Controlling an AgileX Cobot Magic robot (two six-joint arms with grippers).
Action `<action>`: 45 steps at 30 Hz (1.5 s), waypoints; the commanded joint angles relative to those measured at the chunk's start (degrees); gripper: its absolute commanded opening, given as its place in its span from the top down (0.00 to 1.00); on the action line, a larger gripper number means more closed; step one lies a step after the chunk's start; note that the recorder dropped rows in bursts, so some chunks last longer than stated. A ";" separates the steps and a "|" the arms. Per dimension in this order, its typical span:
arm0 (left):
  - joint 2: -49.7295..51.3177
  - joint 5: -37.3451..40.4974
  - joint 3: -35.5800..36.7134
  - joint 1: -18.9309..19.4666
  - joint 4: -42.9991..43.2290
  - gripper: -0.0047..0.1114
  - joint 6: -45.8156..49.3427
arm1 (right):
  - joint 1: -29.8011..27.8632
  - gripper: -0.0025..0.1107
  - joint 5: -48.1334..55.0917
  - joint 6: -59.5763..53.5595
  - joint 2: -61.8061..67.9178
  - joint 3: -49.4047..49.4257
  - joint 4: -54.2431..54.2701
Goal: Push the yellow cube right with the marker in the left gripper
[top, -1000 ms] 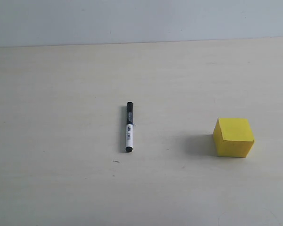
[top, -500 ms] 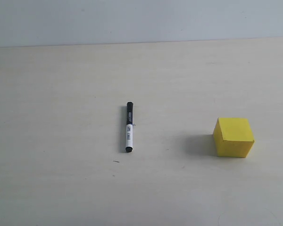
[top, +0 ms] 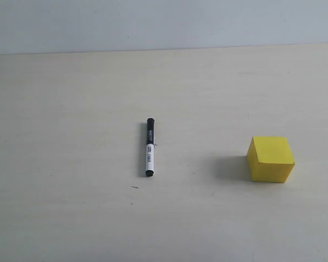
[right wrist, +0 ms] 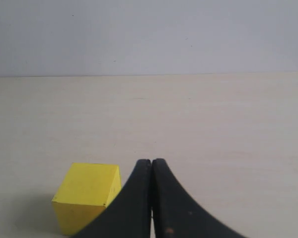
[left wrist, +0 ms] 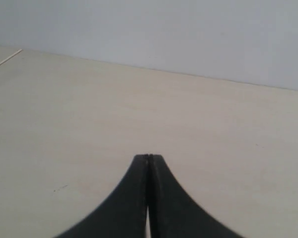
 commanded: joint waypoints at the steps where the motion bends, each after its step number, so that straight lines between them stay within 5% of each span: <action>1: -0.36 -0.95 0.15 0.10 -13.91 0.96 18.61 | 0.20 0.98 -0.65 -0.06 -0.21 0.24 -0.09; 5: -0.36 1.42 0.15 0.10 -20.46 0.96 27.03 | 0.20 0.98 -0.65 -0.06 -0.21 0.24 -0.09; 45: -0.36 1.40 0.15 0.10 -21.02 0.96 26.25 | 0.20 0.98 -0.65 -0.06 -0.21 0.24 -0.09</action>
